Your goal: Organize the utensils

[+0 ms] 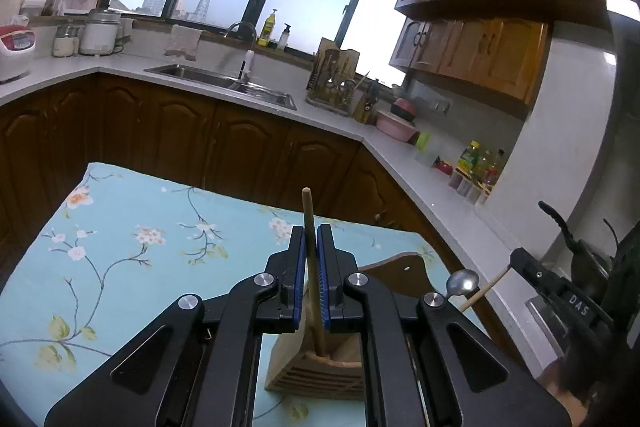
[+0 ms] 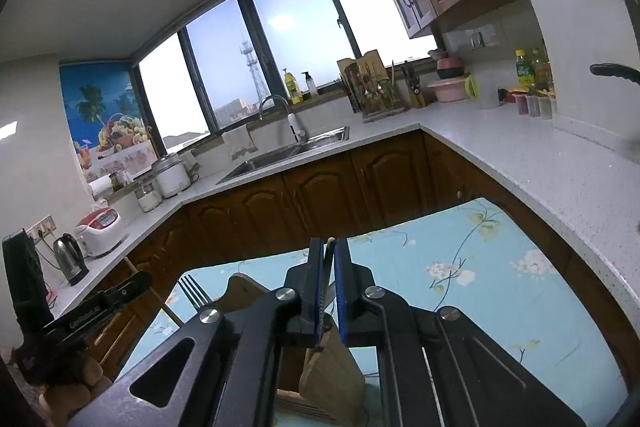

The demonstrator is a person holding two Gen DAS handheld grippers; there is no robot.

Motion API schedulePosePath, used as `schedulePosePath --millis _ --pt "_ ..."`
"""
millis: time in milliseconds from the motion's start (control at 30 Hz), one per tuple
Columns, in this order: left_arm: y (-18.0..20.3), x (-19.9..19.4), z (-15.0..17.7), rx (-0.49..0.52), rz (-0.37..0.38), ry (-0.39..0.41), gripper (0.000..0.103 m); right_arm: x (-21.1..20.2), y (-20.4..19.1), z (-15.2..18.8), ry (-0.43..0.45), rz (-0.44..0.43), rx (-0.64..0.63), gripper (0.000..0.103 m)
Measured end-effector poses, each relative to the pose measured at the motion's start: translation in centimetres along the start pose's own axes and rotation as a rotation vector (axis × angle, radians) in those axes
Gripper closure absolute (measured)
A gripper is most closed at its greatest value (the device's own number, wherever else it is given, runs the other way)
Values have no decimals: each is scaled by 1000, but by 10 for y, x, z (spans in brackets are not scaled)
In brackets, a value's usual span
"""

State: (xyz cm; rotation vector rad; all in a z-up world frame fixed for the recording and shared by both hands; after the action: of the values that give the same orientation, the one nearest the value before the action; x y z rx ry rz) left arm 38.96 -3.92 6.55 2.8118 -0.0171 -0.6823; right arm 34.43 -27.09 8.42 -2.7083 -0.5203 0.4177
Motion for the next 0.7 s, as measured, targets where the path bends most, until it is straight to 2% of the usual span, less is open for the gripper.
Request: schedulePosePath --millis 133,233,267,300,333,367,400,433,467,500,533,600,633,700 --pt "0 1 0 -3 -1 -9 97 0 0 -1 -7 1 5 97" --pt "0 -1 -1 -10 0 -17 96 2 1 1 -23 -3 9 93" --pt "-1 -1 -2 -11 0 -20 92 3 1 1 -27 -7 14 93" --pt "-2 -2 -3 -13 -3 -24 83 3 1 1 -25 -12 20 92" --pt "-3 -2 -3 -16 -5 -27 76 2 2 1 -24 -10 25 87" --pt "-5 -5 -4 -23 -10 -26 62 0 3 0 -20 -8 32 72" --pt "-8 -9 -5 -33 -11 -18 58 -2 3 0 -12 -15 41 59" --pt "-10 -12 -5 -36 -10 -12 58 -6 4 -1 0 -23 53 36" --pt "-12 -16 -5 -37 -12 -10 55 -10 3 -2 12 -29 61 31" --pt "-15 -20 -5 -38 -16 -10 51 -15 3 -3 28 -39 67 31" --pt "-18 -23 -4 -42 -19 -8 45 -19 2 -4 36 -43 70 28" --pt "-26 -33 -1 -54 -38 -7 30 -27 0 -5 48 -47 76 17" --pt "-30 -36 0 -58 -43 -6 28 -32 -1 -5 57 -50 80 9" --pt "-38 -48 4 -72 -47 -3 24 -42 -2 -3 71 -56 87 6"
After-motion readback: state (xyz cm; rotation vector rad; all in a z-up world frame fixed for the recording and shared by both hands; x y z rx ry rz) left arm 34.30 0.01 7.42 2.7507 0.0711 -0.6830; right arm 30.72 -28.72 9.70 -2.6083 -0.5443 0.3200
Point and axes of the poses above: each gripper's, at about its wrist camera, not at the fingertips, and x roughly the way its jaws point, y to its right, z to its underside, the point moved 7 cm from there along x, roughly the way its jaws point, and after that the axes turned 14 degrees about -z, right-handed, at the moved point
